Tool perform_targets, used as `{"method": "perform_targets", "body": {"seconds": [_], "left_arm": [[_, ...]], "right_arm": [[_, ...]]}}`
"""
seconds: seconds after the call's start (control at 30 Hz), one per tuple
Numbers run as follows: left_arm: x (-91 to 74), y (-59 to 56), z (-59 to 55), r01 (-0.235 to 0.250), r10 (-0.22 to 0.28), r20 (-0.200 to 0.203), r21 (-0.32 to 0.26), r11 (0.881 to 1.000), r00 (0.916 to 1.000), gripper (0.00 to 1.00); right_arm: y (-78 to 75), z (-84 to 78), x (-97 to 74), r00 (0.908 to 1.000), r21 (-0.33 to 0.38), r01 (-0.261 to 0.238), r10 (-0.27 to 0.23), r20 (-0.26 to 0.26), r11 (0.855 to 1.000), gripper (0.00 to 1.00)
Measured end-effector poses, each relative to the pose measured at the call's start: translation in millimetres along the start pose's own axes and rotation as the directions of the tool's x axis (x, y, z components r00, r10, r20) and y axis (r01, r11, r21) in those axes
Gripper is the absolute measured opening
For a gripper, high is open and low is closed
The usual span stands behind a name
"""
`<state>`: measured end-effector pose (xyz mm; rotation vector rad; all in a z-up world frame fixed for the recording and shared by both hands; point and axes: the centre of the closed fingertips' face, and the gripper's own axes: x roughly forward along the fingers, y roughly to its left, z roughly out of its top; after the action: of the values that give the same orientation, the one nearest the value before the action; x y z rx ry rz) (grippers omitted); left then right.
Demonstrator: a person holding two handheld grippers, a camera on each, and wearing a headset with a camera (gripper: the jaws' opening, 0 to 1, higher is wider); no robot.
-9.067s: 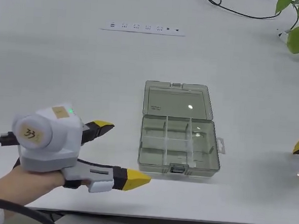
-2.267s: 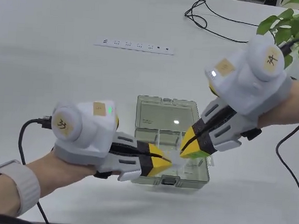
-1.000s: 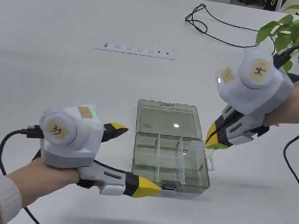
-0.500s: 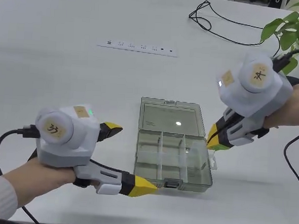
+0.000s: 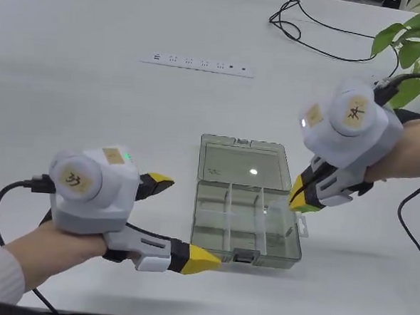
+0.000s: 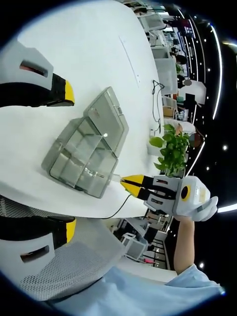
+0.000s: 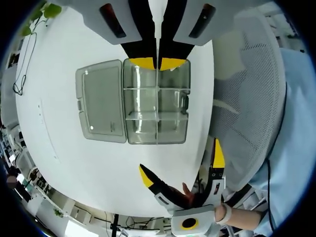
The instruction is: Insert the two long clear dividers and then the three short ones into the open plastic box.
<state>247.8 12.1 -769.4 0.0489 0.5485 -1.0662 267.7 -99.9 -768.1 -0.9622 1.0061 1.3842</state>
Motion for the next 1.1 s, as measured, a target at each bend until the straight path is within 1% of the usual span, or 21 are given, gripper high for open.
{"method": "perform_targets", "body": {"seconds": [0.07,0.33,0.5,0.63,0.83,0.9,1.1], "left_arm": [[-0.1,-0.3,0.1,0.0,0.0,0.002,0.0,1.0,1.0,0.94],[-2.2,-0.4,-1.9,-0.003,0.003,0.006,-0.012,1.0,1.0,0.93],[-2.7,-0.2,-3.2,-0.003,0.003,0.005,-0.015,1.0,1.0,0.93],[-2.5,-0.2,-2.3,-0.003,0.003,0.008,-0.016,1.0,1.0,0.93],[-2.4,0.2,-2.3,-0.005,0.005,0.007,-0.014,1.0,1.0,0.92],[-2.1,-0.3,-1.8,-0.003,0.004,0.009,-0.016,1.0,1.0,0.92],[-0.3,-2.2,0.1,0.003,-0.003,0.013,-0.013,1.0,0.9999,0.92]], "right_arm": [[0.2,-1.6,3.2,0.9999,-0.01,-0.002,0.002,-0.013,1.0,0.02],[2.5,-5.7,12.0,0.9996,-0.017,-0.009,0.009,-0.026,1.0,0.02],[-1.1,-11.4,20.9,0.9994,-0.015,-0.011,0.011,-0.032,1.0,0.02],[0.2,-14.5,29.6,0.999,-0.023,-0.008,0.007,-0.044,1.0,0.02],[-0.6,-20.2,41.7,0.9986,-0.008,-0.003,0.002,-0.053,1.0,0.02],[-1.4,-22.4,43.1,0.9982,-0.008,0.0,0.0,-0.06,1.0,0.02],[-2.2,-22.1,41.8,0.9987,0.006,0.003,-0.003,-0.052,1.0,0.02]]}}
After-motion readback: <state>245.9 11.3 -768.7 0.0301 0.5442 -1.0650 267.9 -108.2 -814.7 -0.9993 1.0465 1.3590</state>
